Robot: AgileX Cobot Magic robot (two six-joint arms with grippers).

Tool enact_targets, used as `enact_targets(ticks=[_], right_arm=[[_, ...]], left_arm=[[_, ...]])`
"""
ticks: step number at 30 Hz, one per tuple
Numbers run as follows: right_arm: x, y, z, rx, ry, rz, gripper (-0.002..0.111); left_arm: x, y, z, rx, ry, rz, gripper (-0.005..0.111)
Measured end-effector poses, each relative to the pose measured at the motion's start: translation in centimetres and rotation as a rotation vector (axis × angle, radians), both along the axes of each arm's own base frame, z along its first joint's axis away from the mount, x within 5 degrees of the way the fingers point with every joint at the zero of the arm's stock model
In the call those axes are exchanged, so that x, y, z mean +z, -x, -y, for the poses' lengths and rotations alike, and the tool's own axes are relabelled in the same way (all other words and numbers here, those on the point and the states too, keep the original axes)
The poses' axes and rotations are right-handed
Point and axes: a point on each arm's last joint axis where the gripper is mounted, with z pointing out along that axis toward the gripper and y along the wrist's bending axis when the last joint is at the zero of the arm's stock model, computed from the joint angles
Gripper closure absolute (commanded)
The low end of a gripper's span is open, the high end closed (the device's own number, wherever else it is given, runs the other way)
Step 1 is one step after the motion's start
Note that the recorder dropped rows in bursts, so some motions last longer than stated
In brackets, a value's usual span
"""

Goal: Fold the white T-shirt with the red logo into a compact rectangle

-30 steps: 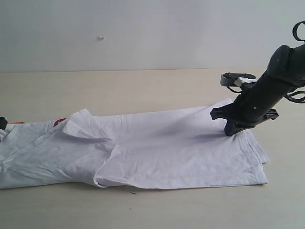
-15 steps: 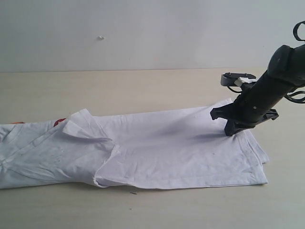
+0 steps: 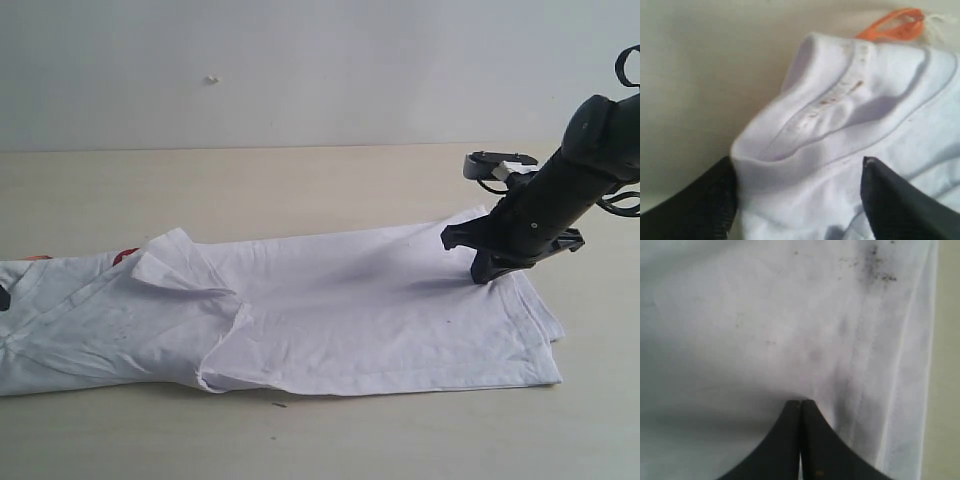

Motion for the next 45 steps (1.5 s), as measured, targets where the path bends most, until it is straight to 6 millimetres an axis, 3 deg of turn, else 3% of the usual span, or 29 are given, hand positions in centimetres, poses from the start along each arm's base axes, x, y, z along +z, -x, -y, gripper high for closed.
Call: enact_targets(ticks=[10,15,20,26,31,38,45], right_arm=[[0.0,0.0,0.0,0.0,0.0,0.0,0.108],[-0.1,0.0,-0.1,-0.005,-0.008,-0.001,0.108],[0.1,-0.2,-0.4,0.017,-0.058,0.029,0.094],[2.0,-0.5,-0.6,0.013,-0.086,0.098,0.082],[6.1,-0.4,-0.6,0.01,-0.079,0.213,0.082],[11.2,0.5,-0.5,-0.01,-0.062,0.338,0.082],[17.1,1.7,2.3,-0.101,-0.023,0.384,0.075]], left_arm=[[-0.6,0.4,0.8,-0.033,0.052,-0.06,0.105],[-0.5,0.4,0.9,-0.033,0.055,-0.061,0.107],[-0.2,0.5,1.0,-0.023,0.069,-0.049,0.107],[3.9,-0.2,2.7,-0.059,0.079,0.084,0.107],[9.2,-1.0,6.2,-0.166,0.063,0.236,0.107],[14.6,-1.4,12.0,-0.291,0.096,0.349,0.107],[18.9,-1.2,21.7,-0.456,0.175,0.448,0.107]])
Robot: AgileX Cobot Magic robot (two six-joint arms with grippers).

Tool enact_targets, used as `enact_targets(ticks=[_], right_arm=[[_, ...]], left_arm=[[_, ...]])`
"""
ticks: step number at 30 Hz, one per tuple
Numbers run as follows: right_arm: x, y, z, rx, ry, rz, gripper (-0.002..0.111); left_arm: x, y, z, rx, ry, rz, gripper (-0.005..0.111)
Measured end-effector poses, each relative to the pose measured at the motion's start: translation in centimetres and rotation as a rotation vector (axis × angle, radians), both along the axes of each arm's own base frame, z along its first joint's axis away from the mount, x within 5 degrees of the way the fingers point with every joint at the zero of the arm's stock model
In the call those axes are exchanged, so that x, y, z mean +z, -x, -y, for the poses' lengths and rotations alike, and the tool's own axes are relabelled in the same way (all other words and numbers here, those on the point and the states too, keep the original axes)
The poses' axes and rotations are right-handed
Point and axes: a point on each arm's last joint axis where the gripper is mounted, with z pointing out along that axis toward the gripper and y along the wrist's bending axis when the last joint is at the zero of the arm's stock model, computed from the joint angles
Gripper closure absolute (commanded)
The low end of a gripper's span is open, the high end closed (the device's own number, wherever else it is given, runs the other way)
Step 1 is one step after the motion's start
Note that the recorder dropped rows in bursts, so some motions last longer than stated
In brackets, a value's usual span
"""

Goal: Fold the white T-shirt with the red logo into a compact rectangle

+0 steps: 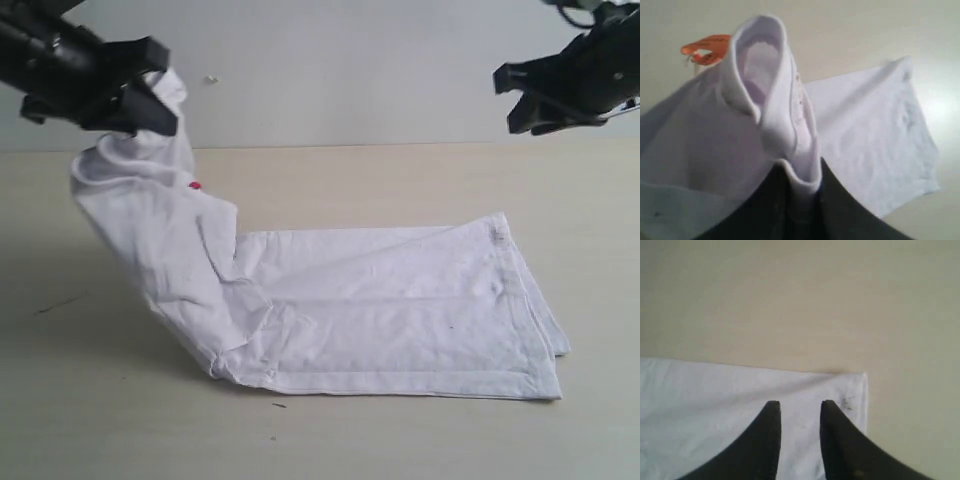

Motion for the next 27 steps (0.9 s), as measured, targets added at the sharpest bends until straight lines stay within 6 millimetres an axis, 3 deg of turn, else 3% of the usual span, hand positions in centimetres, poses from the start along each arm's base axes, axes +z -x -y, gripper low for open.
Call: enact_targets(ticks=[3,7,12,14,16,18,20,22,27], right_arm=[[2.3,1.0,1.8,-0.051,-0.022,0.0,0.072],[4.5,2.3,2.4,-0.086,-0.037,0.027,0.072],[5.8,3.1,2.0,-0.085,-0.074,0.051,0.072],[6.0,3.2,1.9,-0.083,-0.08,0.048,0.072],[6.0,3.3,1.8,-0.083,-0.085,0.044,0.072],[6.0,3.3,1.8,-0.078,-0.085,0.039,0.072],[6.0,3.3,1.8,-0.076,-0.086,0.037,0.072],[6.0,3.3,1.8,-0.072,-0.082,0.038,0.072],[5.7,3.2,1.8,-0.063,-0.079,0.032,0.072]], left_arm=[[1.6,0.1,4.4,-0.061,0.042,0.053,0.107],[1.2,0.1,10.6,-0.147,0.092,0.046,0.107],[-2.9,0.2,19.1,-0.277,0.14,-0.011,0.105],[-5.0,0.6,22.0,-0.326,0.136,-0.025,0.095],[-6.8,1.1,24.7,-0.365,0.137,-0.033,0.076],[-8.4,1.2,26.3,-0.382,0.14,-0.043,0.05],[-8.7,0.8,27.0,-0.386,0.152,-0.034,0.034],[-8.2,0.4,27.1,-0.384,0.162,-0.013,0.036],[-5.3,-0.9,25.3,-0.354,0.143,0.048,0.06]])
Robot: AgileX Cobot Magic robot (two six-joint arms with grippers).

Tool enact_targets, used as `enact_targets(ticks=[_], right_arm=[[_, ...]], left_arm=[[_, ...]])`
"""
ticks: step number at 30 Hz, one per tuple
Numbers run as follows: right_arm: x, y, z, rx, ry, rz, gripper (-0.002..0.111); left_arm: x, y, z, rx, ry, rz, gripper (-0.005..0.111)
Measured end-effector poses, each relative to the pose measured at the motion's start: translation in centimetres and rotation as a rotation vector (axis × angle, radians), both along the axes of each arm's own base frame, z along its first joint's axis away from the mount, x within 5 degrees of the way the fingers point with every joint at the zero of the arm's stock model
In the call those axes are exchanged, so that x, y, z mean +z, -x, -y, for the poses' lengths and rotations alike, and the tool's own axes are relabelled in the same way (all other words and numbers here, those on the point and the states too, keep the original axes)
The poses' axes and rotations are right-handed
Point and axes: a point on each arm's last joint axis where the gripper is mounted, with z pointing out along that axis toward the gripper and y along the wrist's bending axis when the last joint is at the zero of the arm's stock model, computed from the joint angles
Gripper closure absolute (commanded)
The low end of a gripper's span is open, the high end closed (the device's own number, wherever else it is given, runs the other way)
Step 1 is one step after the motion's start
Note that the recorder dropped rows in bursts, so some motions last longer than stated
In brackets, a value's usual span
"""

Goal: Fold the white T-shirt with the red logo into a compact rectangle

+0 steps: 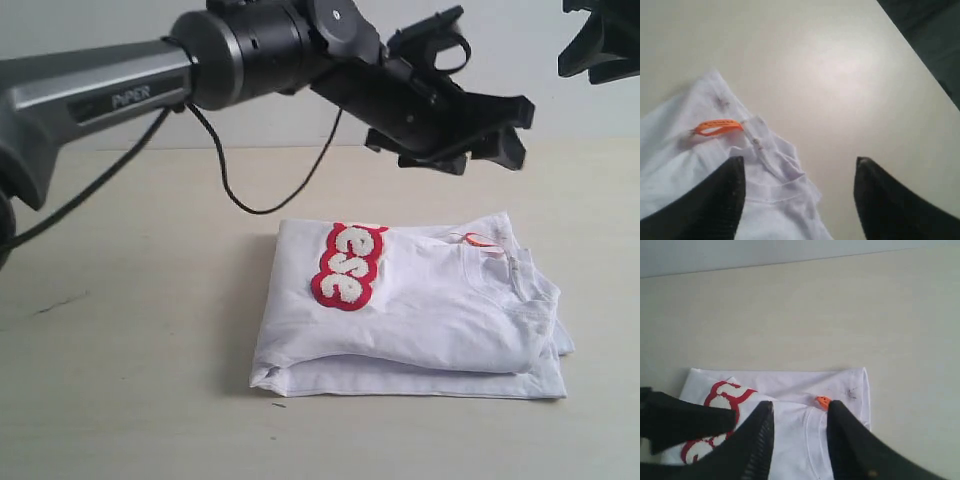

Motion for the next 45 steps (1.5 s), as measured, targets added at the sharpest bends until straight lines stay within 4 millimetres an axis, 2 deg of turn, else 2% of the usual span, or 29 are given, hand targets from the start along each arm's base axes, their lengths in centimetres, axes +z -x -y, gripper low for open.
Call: enact_targets(ticks=[3,6,8,11,14,16,19,23,25,28,33,38,41,45], right_arm=[[-1.5,-0.3,0.1,0.008,-0.006,-0.045,0.072],[-4.4,-0.8,0.2,0.018,-0.015,-0.125,0.072],[-6.1,-1.0,0.2,0.025,-0.02,-0.174,0.072],[-9.0,-1.6,0.3,0.037,-0.031,-0.253,0.072],[-11.4,-2.0,0.6,0.048,-0.022,-0.323,0.072],[-12.9,-2.3,0.7,0.055,-0.014,-0.366,0.072],[-13.7,-2.4,0.8,0.06,-0.013,-0.391,0.072],[-13.8,-2.4,0.8,0.061,-0.014,-0.395,0.072],[-13.8,-2.4,0.8,0.06,-0.013,-0.394,0.072],[-13.9,-2.6,0.8,0.055,-0.01,-0.387,0.071],[-14.6,-2.8,0.9,0.053,-0.01,-0.396,0.059],[-15.7,-2.9,0.9,0.059,-0.014,-0.422,0.058],[-16.5,-3.0,1.0,0.064,-0.014,-0.442,0.058],[-18.8,-3.4,1.1,0.067,-0.018,-0.483,0.062]], left_arm=[[1.6,-1.0,-2.5,0.033,-0.086,0.039,0.068],[2.5,-1.7,-5.1,0.057,-0.23,0.078,0.074],[2.7,-1.7,-6.6,0.072,-0.32,0.096,0.08],[1.7,-1.2,-8.1,0.051,-0.423,0.087,0.093],[-1.4,0.7,-8.5,-0.077,-0.511,0.027,0.104],[-4.0,2.2,-8.6,-0.181,-0.567,-0.021,0.107],[-7.5,4.1,-9.0,-0.289,-0.626,-0.082,0.107],[-11.5,5.0,-10.4,-0.292,-0.661,-0.119,0.107],[-12.9,5.3,-11.0,-0.295,-0.671,-0.135,0.107],[-13.4,5.6,-11.3,-0.305,-0.666,-0.135,0.107],[-13.3,5.7,-11.5,-0.302,-0.659,-0.122,0.107],[-12.3,5.6,-11.7,-0.29,-0.649,-0.084,0.107],[-9.9,5.2,-12.3,-0.254,-0.618,-0.017,0.107],[-4.3,4.5,-13.8,-0.163,-0.539,0.118,0.107]])
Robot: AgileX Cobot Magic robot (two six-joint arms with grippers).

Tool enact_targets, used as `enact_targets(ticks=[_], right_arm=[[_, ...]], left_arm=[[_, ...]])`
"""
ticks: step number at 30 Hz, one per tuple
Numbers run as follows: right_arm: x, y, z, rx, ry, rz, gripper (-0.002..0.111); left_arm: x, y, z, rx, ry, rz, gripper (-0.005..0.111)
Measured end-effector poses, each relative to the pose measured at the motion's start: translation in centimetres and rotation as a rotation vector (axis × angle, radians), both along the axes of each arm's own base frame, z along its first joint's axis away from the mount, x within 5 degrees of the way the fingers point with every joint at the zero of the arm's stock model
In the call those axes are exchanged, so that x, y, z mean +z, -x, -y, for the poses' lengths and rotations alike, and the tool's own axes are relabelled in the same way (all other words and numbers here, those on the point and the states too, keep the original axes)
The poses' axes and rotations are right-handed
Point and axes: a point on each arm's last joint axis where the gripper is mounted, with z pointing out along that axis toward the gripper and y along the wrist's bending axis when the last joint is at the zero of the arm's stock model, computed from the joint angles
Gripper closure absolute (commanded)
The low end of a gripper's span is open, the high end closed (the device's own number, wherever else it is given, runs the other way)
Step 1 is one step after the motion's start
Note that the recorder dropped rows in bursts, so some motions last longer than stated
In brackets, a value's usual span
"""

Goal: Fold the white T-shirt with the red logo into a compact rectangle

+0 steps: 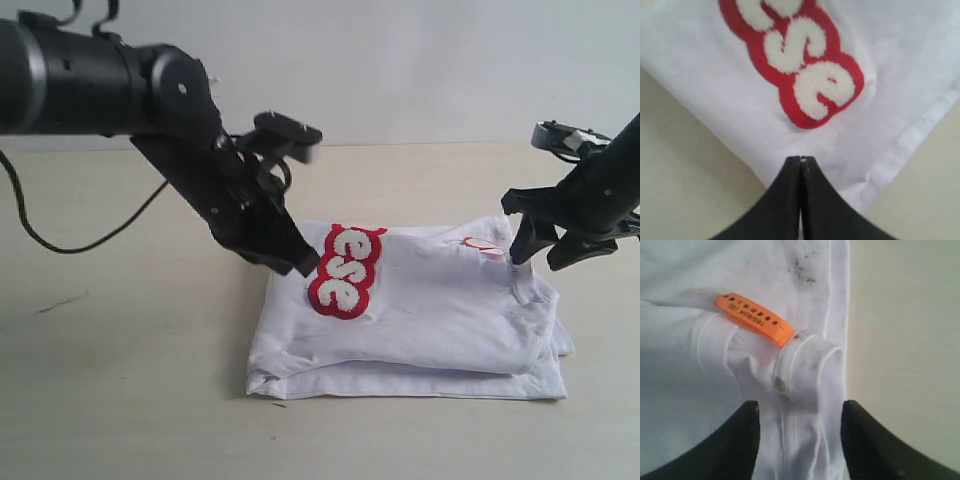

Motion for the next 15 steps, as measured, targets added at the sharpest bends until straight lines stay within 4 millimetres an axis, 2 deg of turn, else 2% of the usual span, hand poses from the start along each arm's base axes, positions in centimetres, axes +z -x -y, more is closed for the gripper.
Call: enact_targets(ticks=[5,7,10,15], right_arm=[[-2.4,-0.4,-0.2,-0.007,-0.037,-0.023,0.066],[-3.1,-0.8,-0.6,0.029,-0.08,0.009,0.077],[-3.2,-1.3,-0.7,0.072,-0.089,0.074,0.106],[-2.6,-2.1,-0.5,0.173,-0.045,0.163,0.108]], left_arm=[[2.8,-0.1,-1.3,0.029,0.041,0.062,0.107],[2.9,-0.2,-1.8,0.041,0.042,0.063,0.107],[2.6,-0.1,-2.0,0.045,0.035,0.058,0.107],[2.6,-0.4,-2.0,0.046,0.036,0.083,0.107]])
